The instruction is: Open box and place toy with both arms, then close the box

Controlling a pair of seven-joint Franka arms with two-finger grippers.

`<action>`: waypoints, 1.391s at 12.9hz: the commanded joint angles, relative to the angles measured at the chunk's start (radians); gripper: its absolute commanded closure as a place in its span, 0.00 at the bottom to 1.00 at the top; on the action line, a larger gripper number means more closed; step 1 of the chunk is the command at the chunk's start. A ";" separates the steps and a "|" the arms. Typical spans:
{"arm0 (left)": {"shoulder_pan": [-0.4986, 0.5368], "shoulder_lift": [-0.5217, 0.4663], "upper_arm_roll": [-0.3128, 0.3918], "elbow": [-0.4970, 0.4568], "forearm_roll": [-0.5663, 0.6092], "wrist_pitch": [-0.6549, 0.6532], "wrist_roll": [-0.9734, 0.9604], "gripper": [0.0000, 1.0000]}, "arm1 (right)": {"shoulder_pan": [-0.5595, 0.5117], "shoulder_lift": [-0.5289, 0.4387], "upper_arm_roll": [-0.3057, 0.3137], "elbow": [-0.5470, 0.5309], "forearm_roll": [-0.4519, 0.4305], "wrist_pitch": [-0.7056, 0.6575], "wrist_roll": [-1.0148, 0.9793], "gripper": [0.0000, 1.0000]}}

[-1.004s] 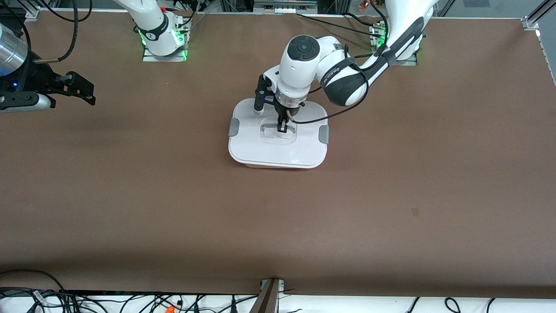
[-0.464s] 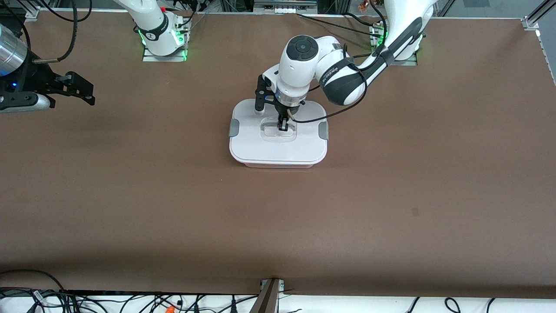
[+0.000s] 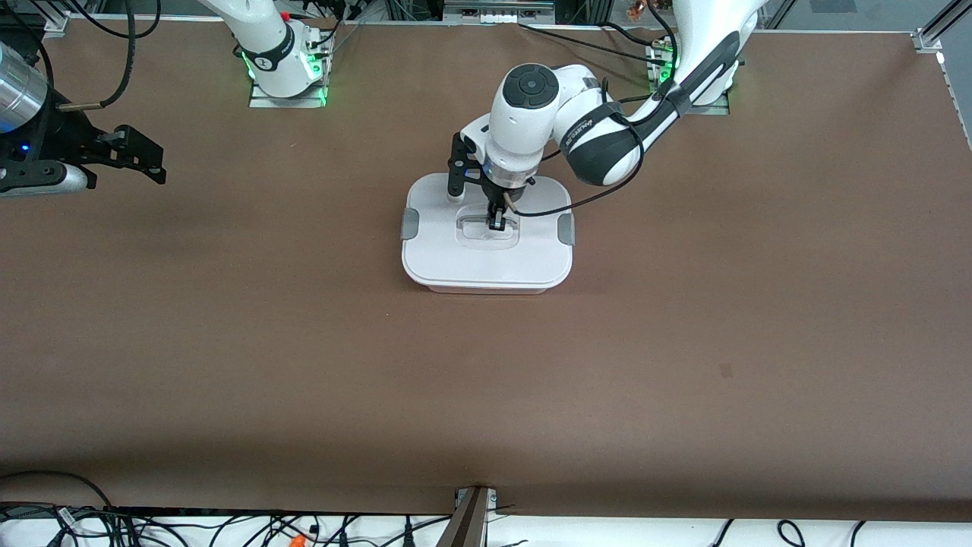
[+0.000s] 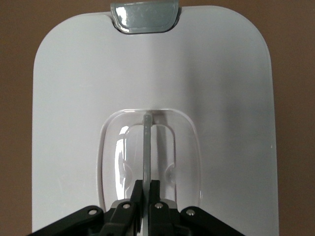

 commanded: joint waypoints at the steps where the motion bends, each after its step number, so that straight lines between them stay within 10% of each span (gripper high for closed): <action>1: 0.021 -0.025 0.005 -0.046 0.025 -0.022 -0.023 1.00 | -0.012 0.009 0.006 0.023 0.016 -0.018 0.011 0.00; 3: 0.021 -0.027 0.005 -0.041 0.025 -0.024 -0.023 0.99 | -0.012 0.009 0.006 0.023 0.016 -0.019 0.011 0.00; 4: 0.024 -0.027 0.005 -0.038 0.025 -0.022 -0.009 0.01 | -0.012 0.009 0.006 0.025 0.016 -0.021 0.011 0.00; 13: 0.140 -0.244 0.002 -0.006 -0.142 -0.315 -0.346 0.00 | -0.012 0.009 0.006 0.025 0.016 -0.022 0.011 0.00; 18: 0.303 -0.255 0.012 0.204 -0.165 -0.666 -0.376 0.00 | -0.012 0.009 0.006 0.023 0.016 -0.022 0.011 0.00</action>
